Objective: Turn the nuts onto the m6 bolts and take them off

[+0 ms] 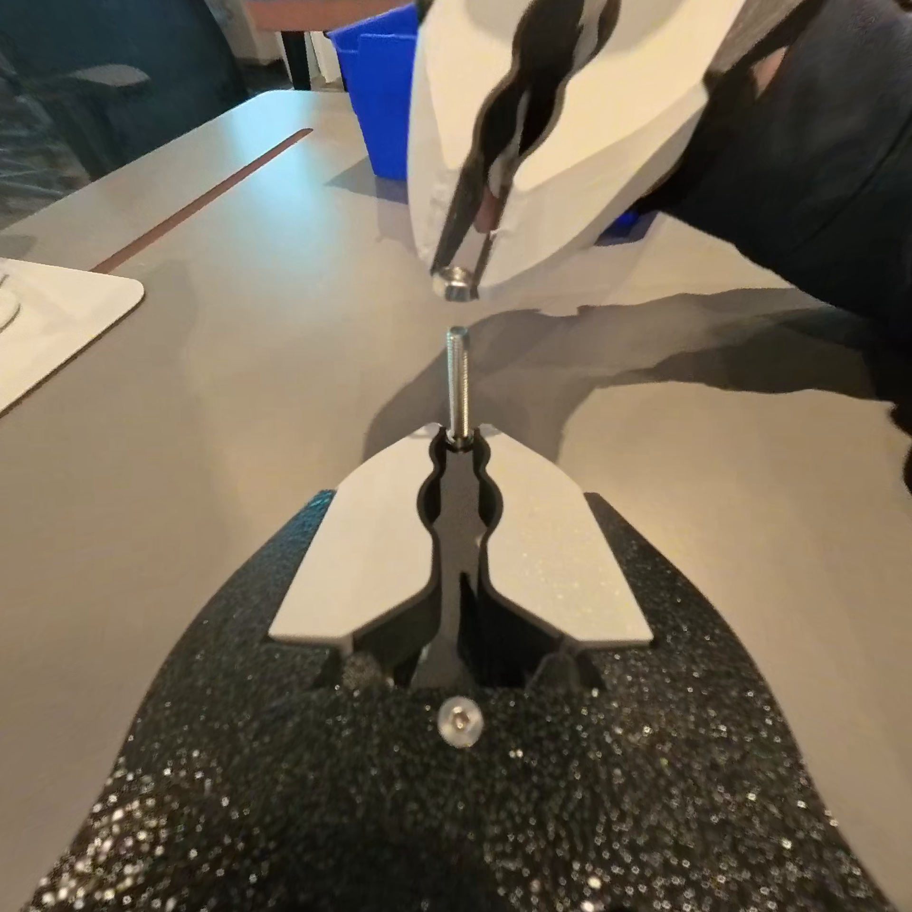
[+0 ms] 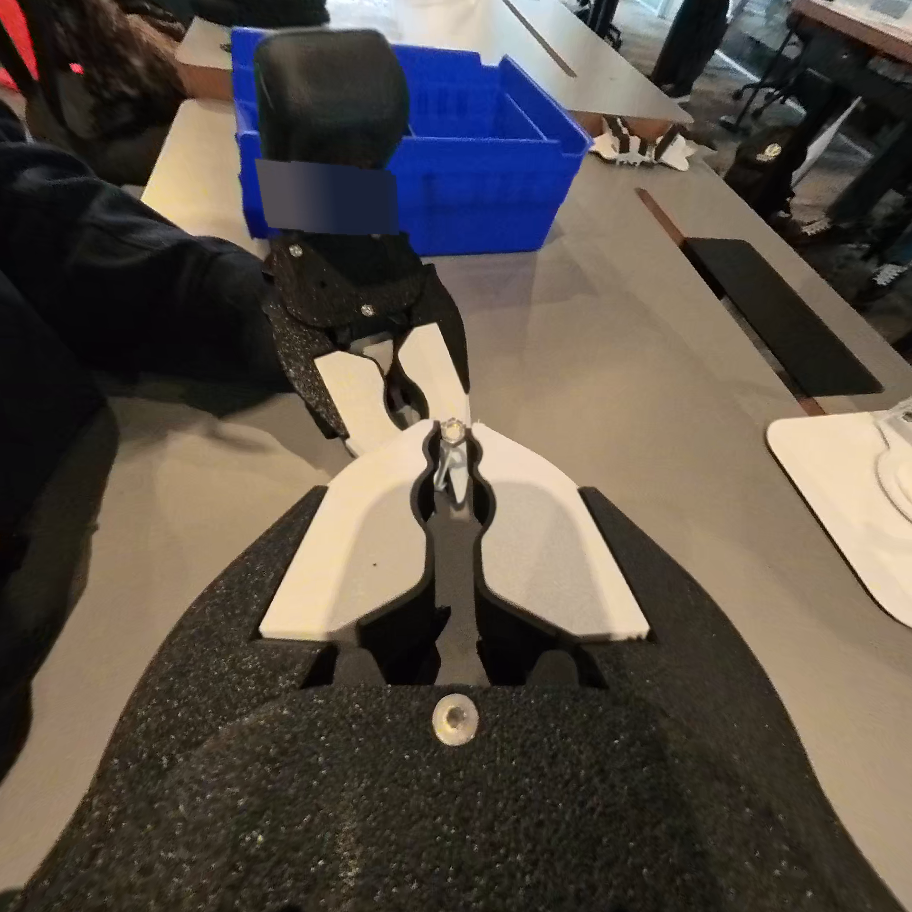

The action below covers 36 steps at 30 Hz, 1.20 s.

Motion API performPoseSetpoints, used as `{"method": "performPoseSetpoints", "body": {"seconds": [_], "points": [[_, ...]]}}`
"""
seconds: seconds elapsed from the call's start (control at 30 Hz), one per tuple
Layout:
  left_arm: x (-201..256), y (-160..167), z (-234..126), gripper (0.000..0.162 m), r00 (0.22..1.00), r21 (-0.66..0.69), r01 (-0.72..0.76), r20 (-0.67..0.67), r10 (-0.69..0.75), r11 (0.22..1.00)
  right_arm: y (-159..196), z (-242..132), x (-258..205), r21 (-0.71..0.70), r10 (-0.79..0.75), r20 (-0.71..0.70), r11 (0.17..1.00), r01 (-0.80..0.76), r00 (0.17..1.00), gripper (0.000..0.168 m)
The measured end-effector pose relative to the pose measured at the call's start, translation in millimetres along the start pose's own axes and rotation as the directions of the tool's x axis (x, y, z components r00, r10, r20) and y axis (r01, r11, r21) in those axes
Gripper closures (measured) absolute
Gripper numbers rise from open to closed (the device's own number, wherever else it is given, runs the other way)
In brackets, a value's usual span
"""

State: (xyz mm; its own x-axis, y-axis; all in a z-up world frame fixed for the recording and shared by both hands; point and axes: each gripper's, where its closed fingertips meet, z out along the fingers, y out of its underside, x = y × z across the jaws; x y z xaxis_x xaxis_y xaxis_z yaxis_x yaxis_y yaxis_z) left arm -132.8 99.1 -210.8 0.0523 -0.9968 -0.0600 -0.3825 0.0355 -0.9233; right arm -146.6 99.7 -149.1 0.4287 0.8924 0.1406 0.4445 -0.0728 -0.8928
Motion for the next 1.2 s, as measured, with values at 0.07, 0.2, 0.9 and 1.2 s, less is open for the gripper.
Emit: {"method": "performPoseSetpoints", "body": {"seconds": [0.07,0.2,0.9,1.2], "points": [[1.0,0.7,0.6,0.152,1.000,-0.007,-0.012,0.002,0.012,1.000,1.1,2.8,-0.6,-0.044,-0.022,-0.002,0.999,0.022,1.000,0.159],[1.1,0.9,0.5,0.152,1.000,-0.008,-0.012,0.001,0.012,1.000,5.1,5.3,-3.3,-0.132,-0.061,0.003,0.989,0.061,0.998,0.158],[2.3,1.3,0.3,0.152,1.000,-0.009,-0.014,-0.007,0.014,1.000,11.7,5.9,-4.2,-0.166,-0.051,0.011,0.985,0.052,0.999,0.158],[2.5,1.2,0.1,0.152,1.000,-0.007,-0.013,-0.008,0.012,1.000,11.0,6.3,-4.1,-0.159,-0.050,0.007,0.986,0.050,0.999,0.158]]}}
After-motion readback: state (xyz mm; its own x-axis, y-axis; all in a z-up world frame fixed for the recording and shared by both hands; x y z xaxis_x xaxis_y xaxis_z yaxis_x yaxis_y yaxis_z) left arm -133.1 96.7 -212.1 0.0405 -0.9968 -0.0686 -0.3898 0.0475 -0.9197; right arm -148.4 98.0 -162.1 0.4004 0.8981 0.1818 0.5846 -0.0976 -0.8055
